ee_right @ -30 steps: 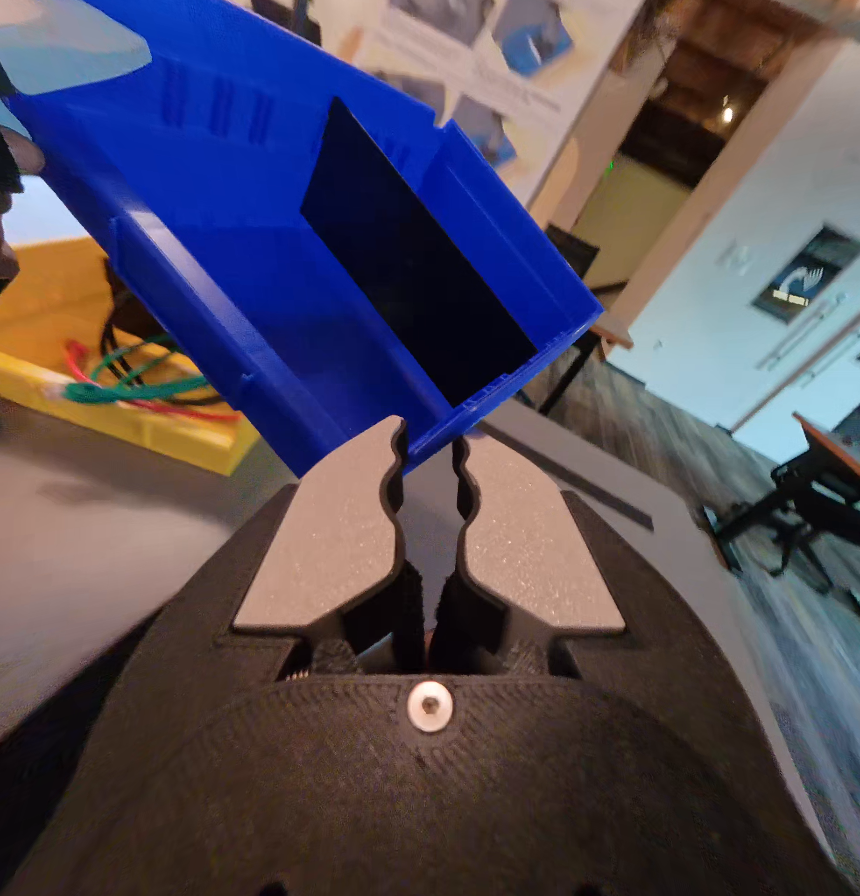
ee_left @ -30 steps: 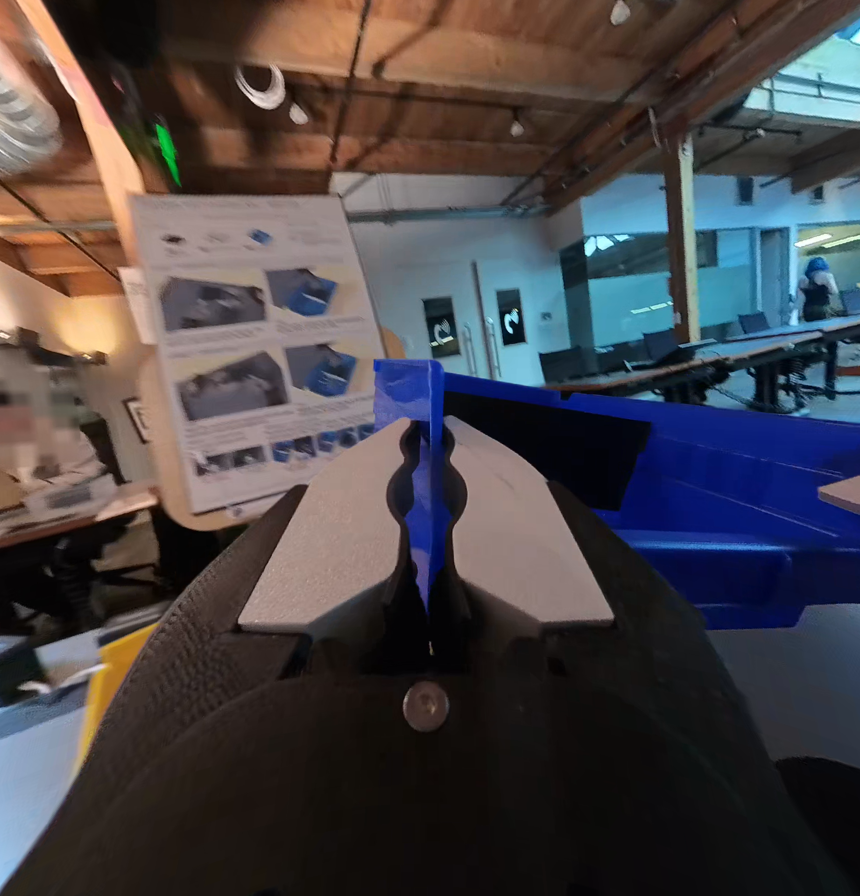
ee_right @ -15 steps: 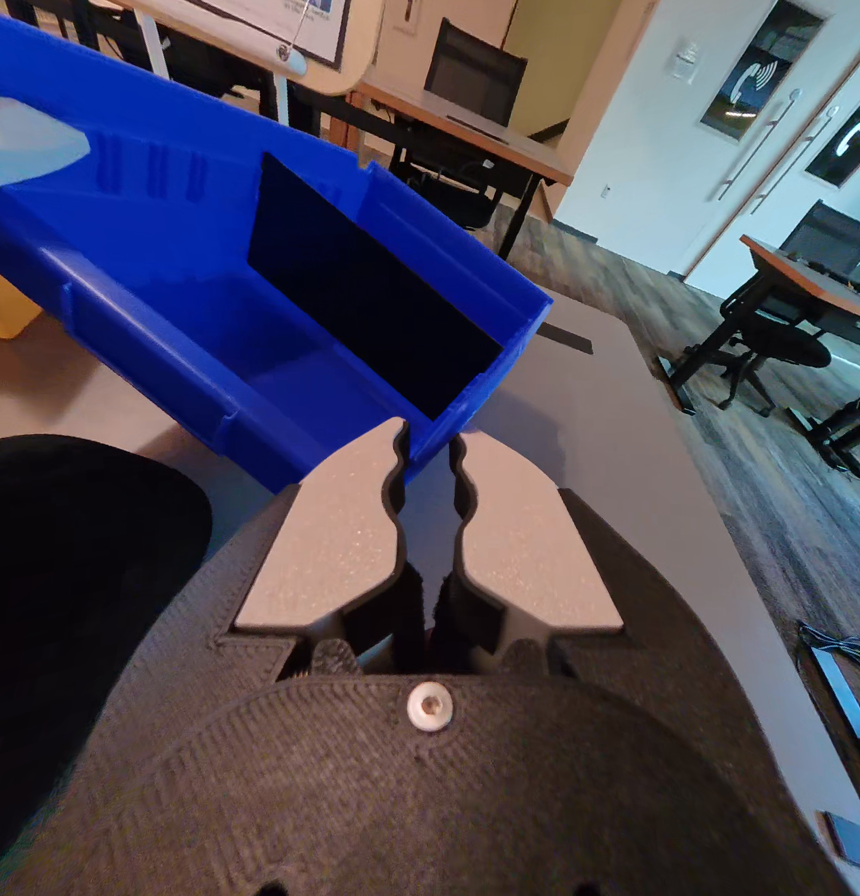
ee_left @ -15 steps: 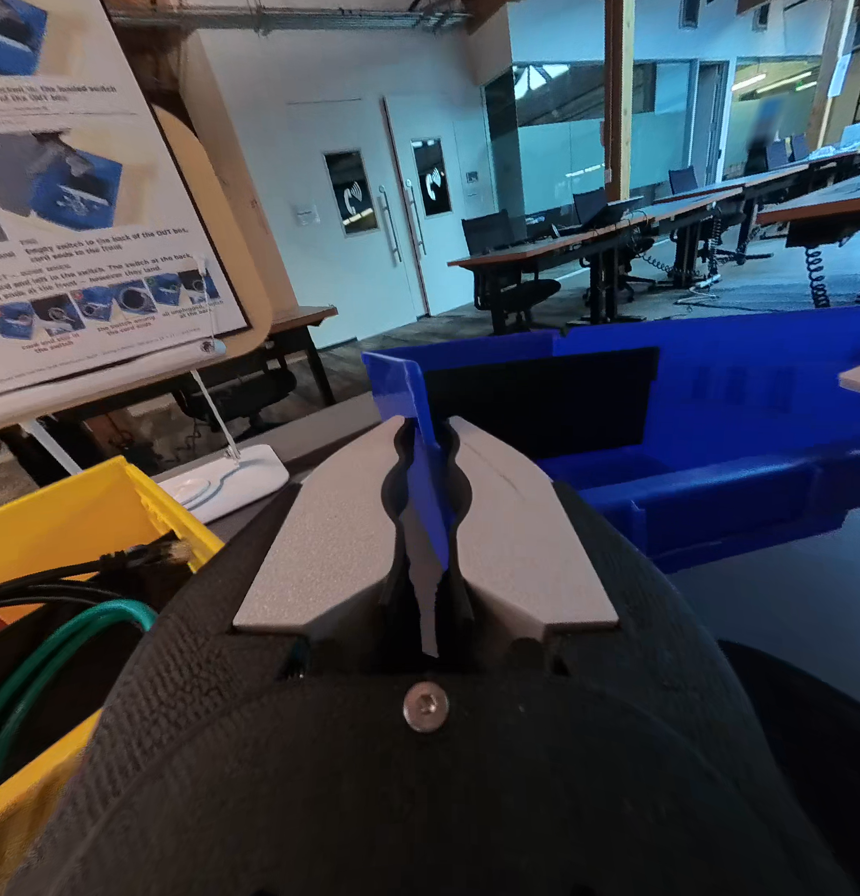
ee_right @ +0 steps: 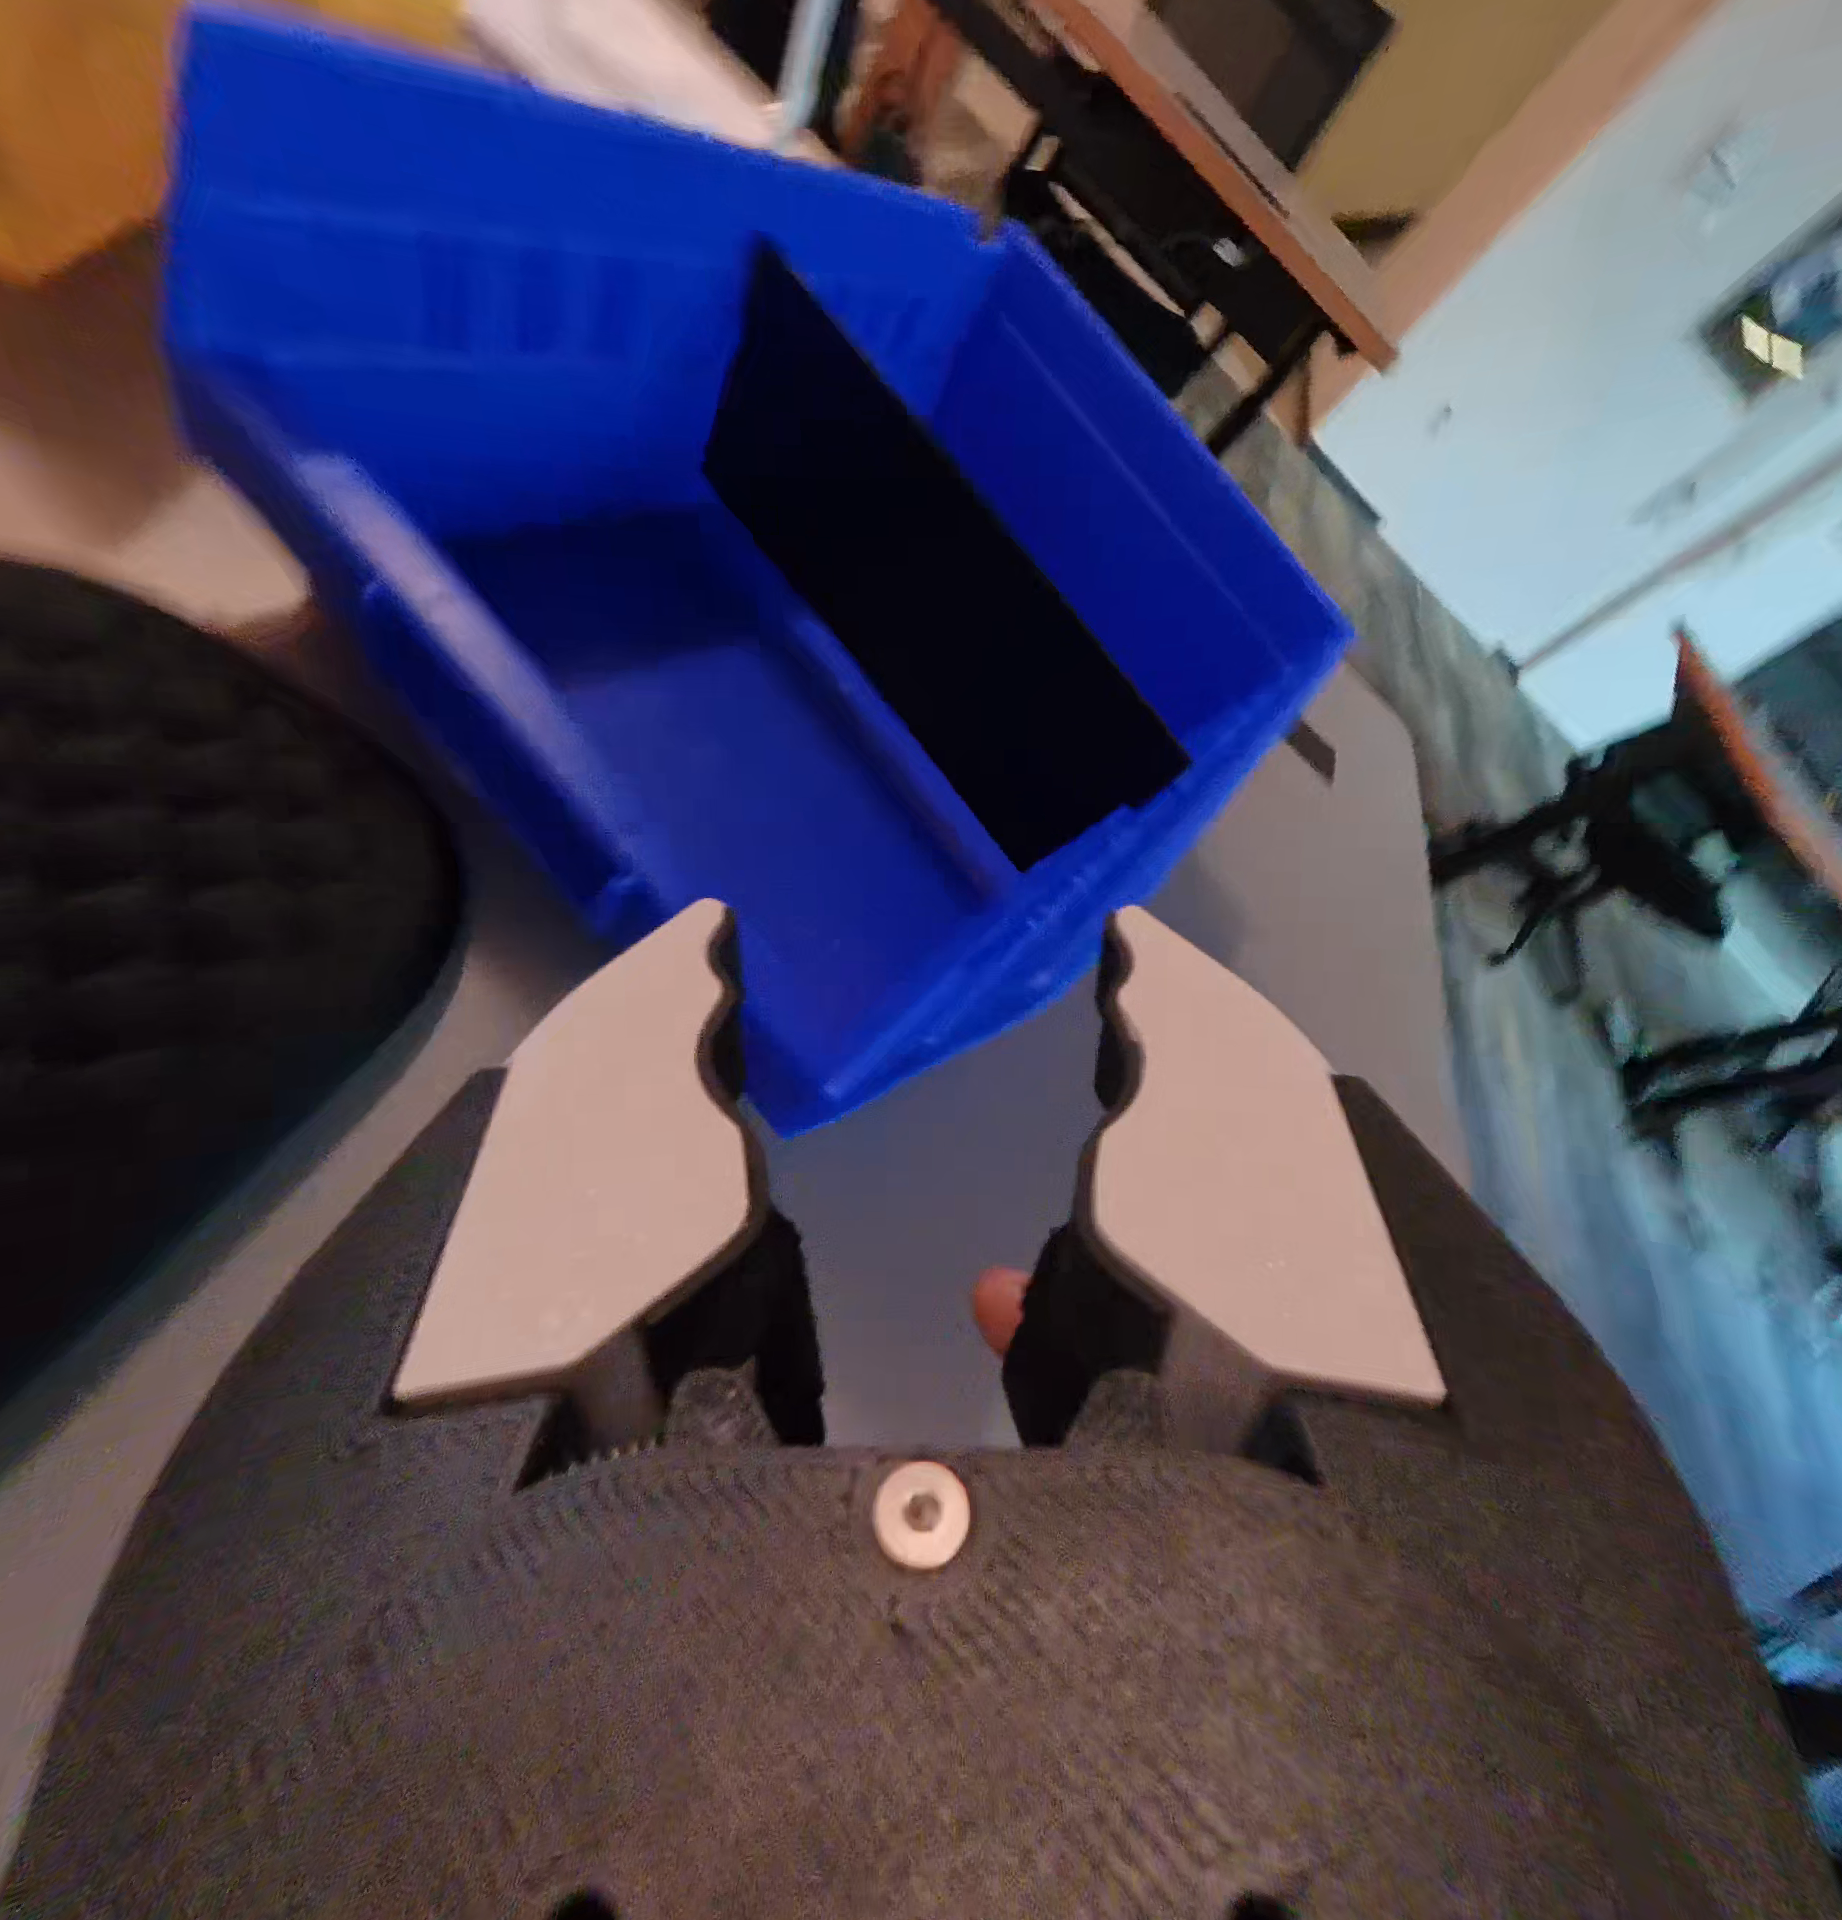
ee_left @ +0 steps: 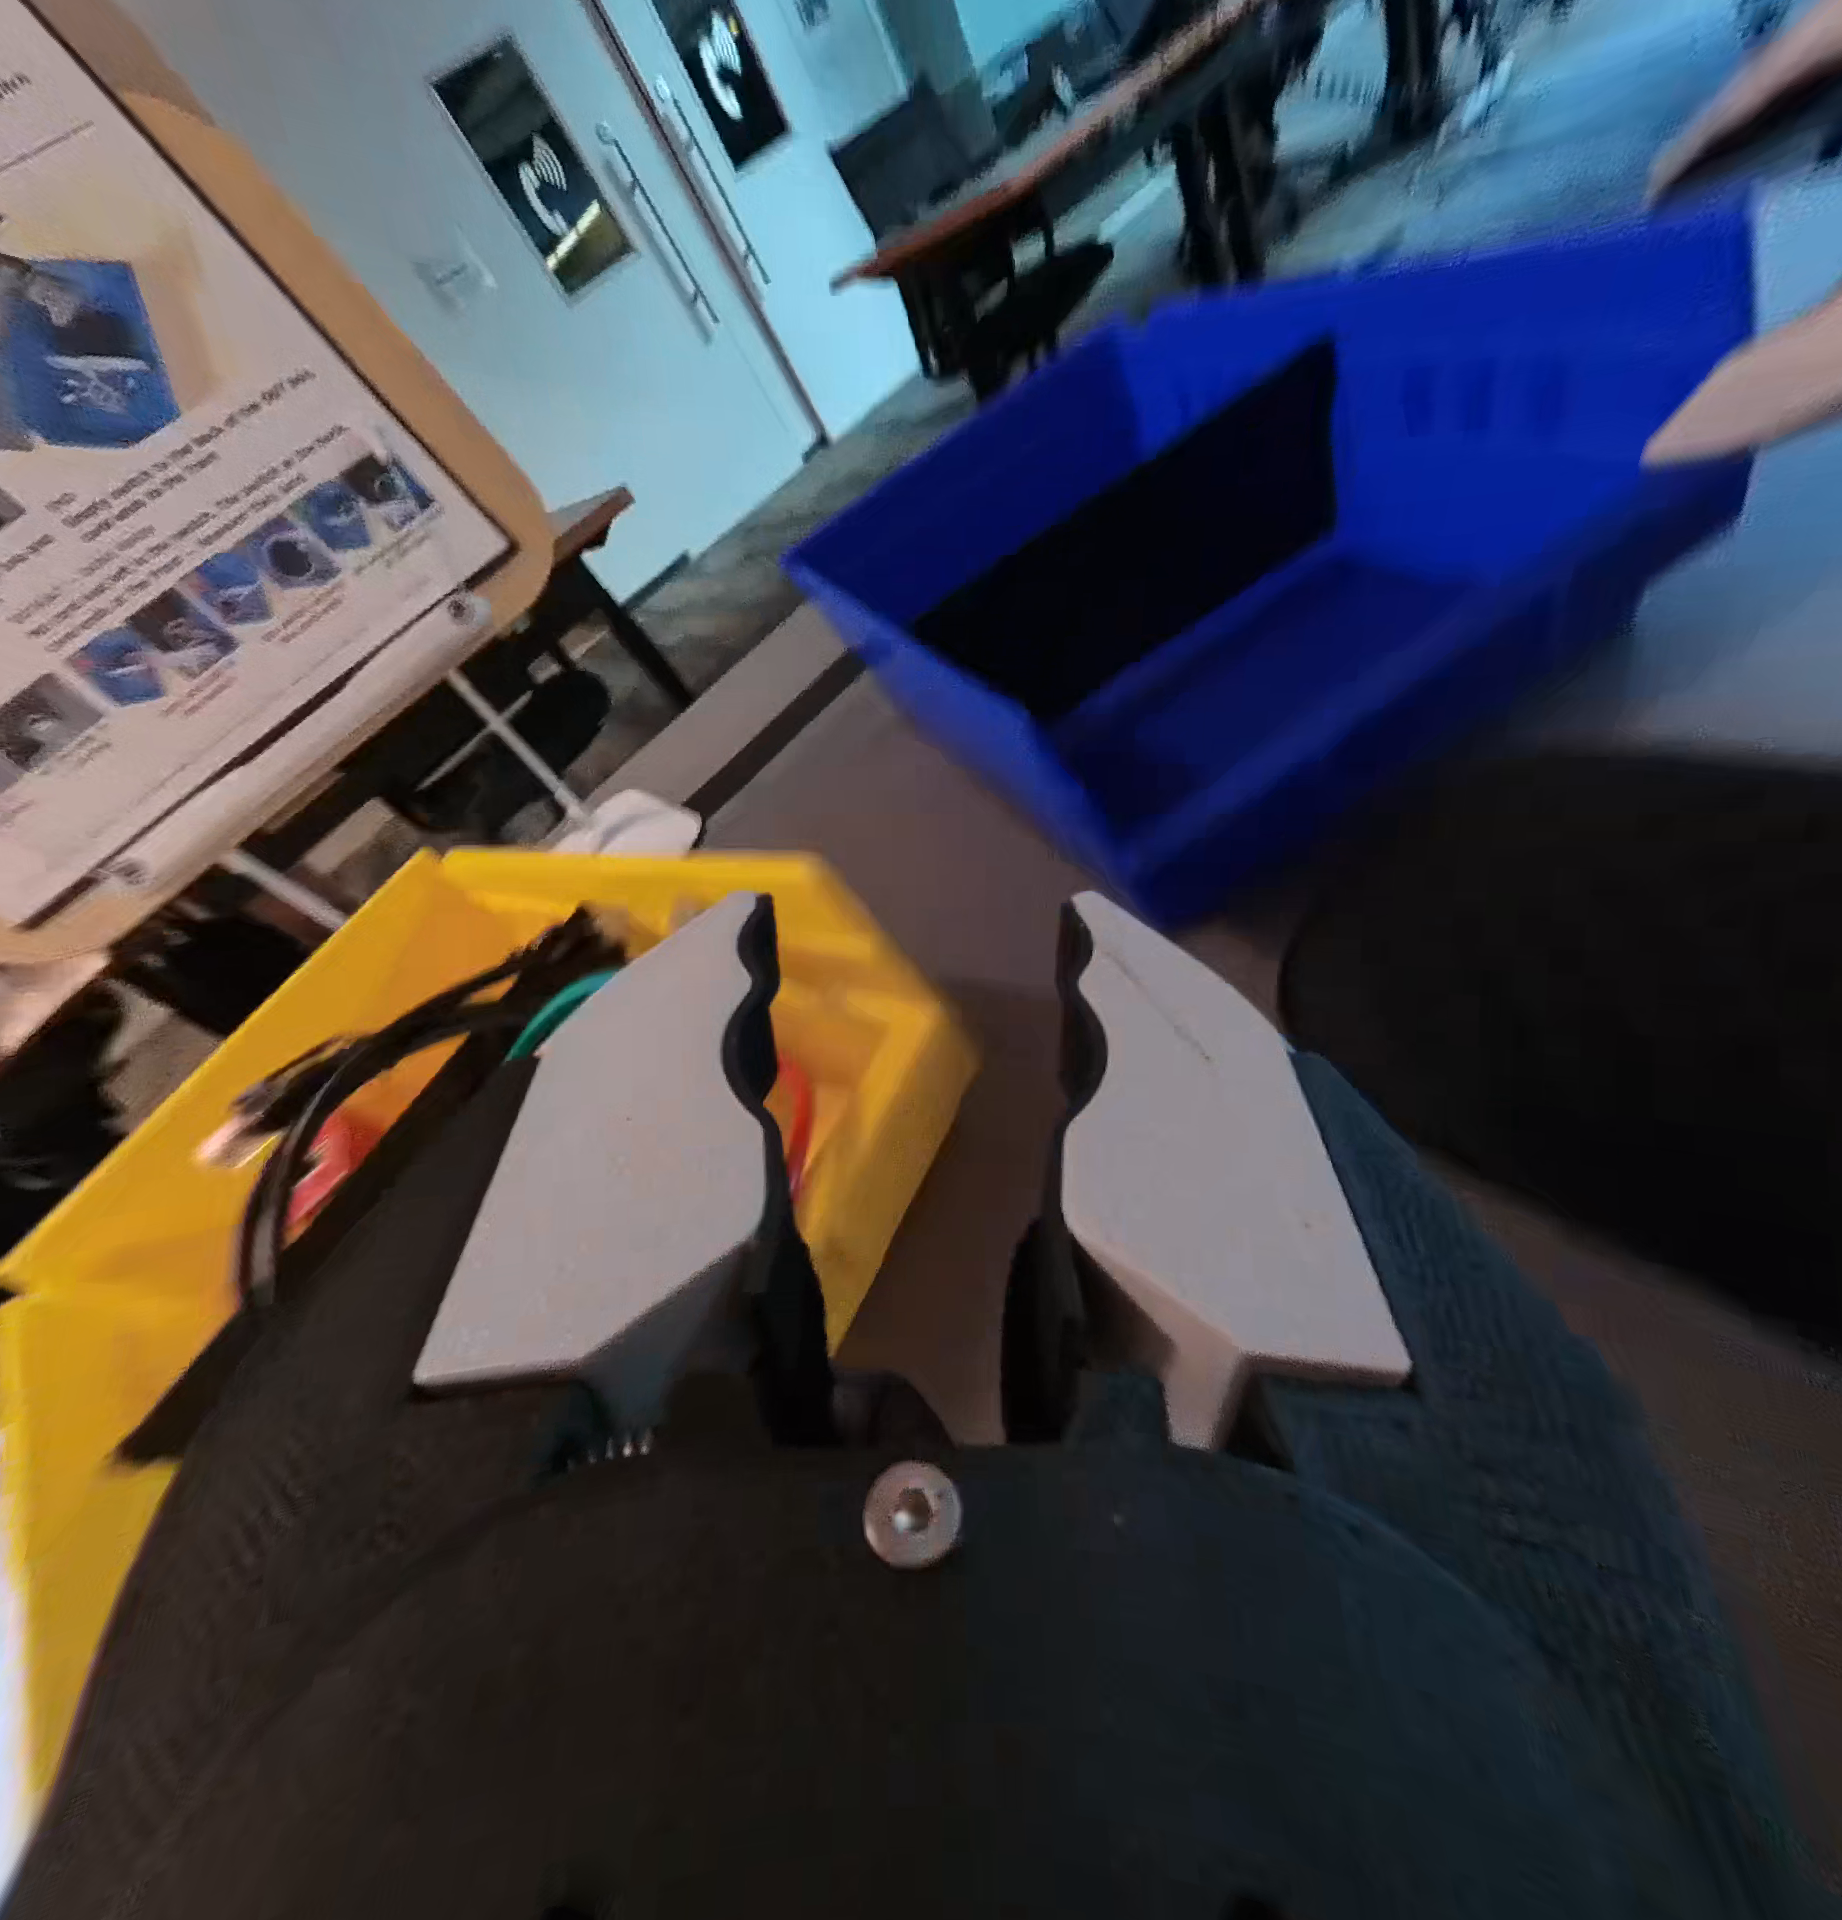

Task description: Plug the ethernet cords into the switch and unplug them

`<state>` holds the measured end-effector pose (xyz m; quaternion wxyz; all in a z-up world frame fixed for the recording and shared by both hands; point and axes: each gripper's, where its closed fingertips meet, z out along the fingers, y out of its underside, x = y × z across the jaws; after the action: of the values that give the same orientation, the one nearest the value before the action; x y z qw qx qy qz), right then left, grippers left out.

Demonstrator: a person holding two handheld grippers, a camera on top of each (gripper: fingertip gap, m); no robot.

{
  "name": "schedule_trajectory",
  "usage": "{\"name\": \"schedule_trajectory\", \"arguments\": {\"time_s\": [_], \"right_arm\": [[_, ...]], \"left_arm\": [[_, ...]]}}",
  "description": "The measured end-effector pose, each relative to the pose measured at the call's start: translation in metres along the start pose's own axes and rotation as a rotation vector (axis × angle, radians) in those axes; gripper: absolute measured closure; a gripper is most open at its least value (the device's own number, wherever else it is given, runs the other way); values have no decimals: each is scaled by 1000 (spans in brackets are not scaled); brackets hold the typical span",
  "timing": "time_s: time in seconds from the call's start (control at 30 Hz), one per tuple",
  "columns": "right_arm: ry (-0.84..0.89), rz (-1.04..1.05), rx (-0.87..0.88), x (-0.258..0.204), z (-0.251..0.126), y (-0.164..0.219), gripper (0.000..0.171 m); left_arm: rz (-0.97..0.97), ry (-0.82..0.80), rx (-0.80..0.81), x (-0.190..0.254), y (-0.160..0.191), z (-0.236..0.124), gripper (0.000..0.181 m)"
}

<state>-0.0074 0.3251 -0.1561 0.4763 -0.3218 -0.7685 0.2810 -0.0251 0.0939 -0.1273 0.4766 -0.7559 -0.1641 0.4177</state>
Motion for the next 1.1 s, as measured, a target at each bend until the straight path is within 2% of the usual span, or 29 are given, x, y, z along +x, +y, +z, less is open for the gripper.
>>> {"name": "schedule_trajectory", "arguments": {"time_s": [0.1,0.23,0.43,0.5,0.6,0.7,0.8,0.87,0.9,1.1], "right_arm": [[-18,-238,5,-19,1,-18,103],[-183,-317,78,-62,10,-46,109],[-268,-420,-71,-80,41,-30,109],[-289,-439,-114,-84,49,-24,112],[-280,-480,-163,-83,56,-19,125],[-276,-511,-206,-81,58,-12,131],[-288,-490,-199,-81,58,-11,131],[-300,-486,-202,-81,58,-9,134],[-305,-485,-205,-82,58,-8,137],[-274,-468,-224,-69,58,1,137]], "left_arm": [[132,41,-167,4,45,-21,141],[229,89,-247,11,70,-13,149],[460,32,-361,-8,92,13,129],[552,9,-382,-13,95,16,134],[656,-77,-434,-29,98,16,145],[660,-104,-506,-40,109,13,145],[711,-126,-683,-63,135,6,129],[744,-141,-685,-75,141,6,132],[742,-156,-679,-83,141,5,141],[702,-101,-789,-112,164,-20,141]]}}
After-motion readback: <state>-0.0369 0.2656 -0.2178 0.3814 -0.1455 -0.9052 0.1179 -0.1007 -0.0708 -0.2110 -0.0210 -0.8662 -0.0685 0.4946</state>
